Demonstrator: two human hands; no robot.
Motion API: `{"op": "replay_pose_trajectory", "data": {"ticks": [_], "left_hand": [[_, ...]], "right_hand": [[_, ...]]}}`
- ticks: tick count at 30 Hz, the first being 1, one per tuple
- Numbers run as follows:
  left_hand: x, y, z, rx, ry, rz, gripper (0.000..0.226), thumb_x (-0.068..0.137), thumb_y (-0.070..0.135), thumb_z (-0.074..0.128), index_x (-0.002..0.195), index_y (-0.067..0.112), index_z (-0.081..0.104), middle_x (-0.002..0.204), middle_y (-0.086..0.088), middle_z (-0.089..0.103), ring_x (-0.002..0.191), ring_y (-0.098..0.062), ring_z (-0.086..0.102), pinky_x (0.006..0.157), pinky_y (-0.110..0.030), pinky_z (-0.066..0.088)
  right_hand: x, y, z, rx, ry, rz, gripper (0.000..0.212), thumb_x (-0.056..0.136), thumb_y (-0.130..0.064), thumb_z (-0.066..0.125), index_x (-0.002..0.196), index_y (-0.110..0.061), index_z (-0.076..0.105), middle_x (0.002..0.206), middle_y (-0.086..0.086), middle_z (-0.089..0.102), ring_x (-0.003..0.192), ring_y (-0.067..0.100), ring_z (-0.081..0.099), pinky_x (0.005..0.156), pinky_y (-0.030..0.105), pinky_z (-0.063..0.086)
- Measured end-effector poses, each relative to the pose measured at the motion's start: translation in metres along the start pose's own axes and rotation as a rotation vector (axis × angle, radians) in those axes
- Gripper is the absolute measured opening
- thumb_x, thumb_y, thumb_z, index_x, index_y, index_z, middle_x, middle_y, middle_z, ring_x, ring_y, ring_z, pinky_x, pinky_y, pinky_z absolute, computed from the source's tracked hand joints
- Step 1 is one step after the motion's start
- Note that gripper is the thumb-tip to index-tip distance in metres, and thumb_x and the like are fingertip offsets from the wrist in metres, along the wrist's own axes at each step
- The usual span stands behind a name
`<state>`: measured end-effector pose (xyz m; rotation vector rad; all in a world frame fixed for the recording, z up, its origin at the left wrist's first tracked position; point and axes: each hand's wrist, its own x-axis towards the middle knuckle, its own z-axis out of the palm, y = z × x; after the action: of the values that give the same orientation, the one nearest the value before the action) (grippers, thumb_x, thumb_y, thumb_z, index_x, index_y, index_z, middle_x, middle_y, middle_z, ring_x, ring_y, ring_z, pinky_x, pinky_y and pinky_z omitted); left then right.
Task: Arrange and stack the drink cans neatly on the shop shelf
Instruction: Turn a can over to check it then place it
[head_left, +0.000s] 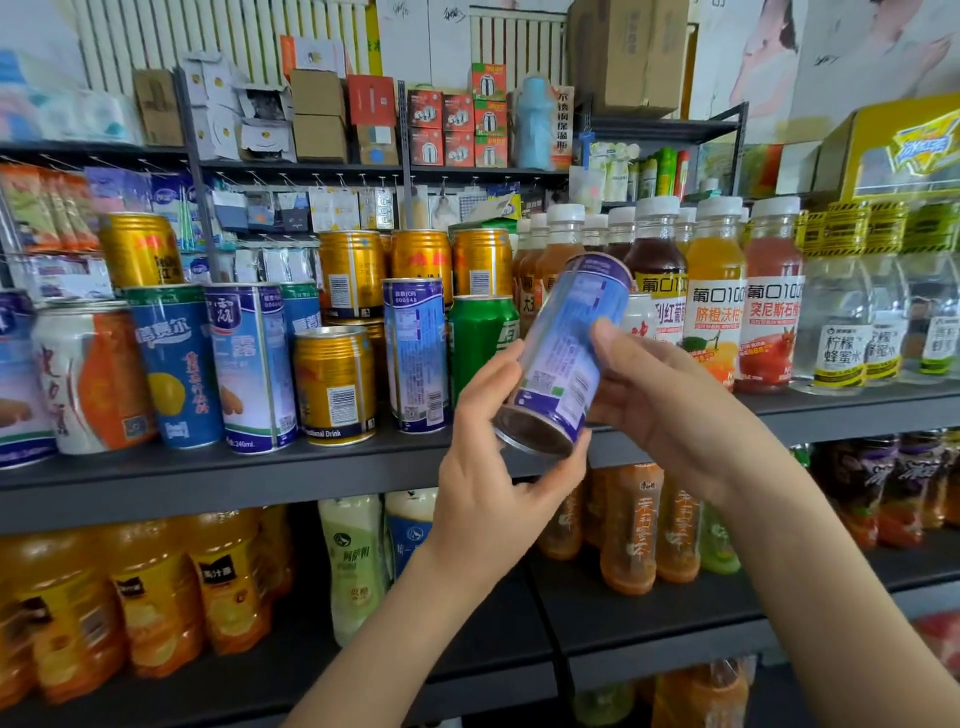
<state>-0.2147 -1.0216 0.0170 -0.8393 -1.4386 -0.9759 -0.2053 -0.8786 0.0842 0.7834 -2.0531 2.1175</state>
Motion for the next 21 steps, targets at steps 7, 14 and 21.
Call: {"op": "replay_pose_trajectory", "data": {"ticks": [7, 14, 21], "left_hand": [[0.009, -0.007, -0.010, 0.317, -0.279, 0.035, 0.059, 0.086, 0.031, 0.064, 0.134, 0.009, 0.038, 0.148, -0.004, 0.035, 0.140, -0.017, 0.029, 0.112, -0.036, 0.032], [0.008, -0.020, -0.023, 0.812, -0.302, 0.015, 0.060, 0.089, 0.035, 0.050, 0.144, 0.016, 0.035, 0.153, -0.010, 0.028, 0.145, -0.028, 0.012, 0.114, -0.057, 0.002], [0.017, -0.035, -0.026, 1.002, -0.366, -0.017, 0.070, 0.084, 0.034, 0.060, 0.146, 0.022, 0.031, 0.156, -0.017, 0.014, 0.144, -0.037, 0.005, 0.108, -0.067, 0.002]], "right_hand": [[0.003, 0.003, 0.001, 0.023, 0.239, -0.177, 0.052, 0.073, -0.026, 0.070, 0.120, -0.009, 0.056, 0.103, 0.000, 0.071, 0.095, 0.017, 0.069, 0.083, 0.036, 0.057], [0.014, 0.019, 0.000, -0.610, 0.541, -0.289, 0.059, 0.079, -0.029, 0.074, 0.129, -0.019, 0.046, 0.098, -0.017, 0.058, 0.082, -0.012, 0.055, 0.068, 0.012, 0.051], [0.031, 0.031, 0.014, -0.746, 0.539, -0.269, 0.060, 0.078, -0.032, 0.076, 0.127, -0.014, 0.047, 0.099, -0.010, 0.055, 0.090, 0.007, 0.057, 0.069, 0.014, 0.047]]}}
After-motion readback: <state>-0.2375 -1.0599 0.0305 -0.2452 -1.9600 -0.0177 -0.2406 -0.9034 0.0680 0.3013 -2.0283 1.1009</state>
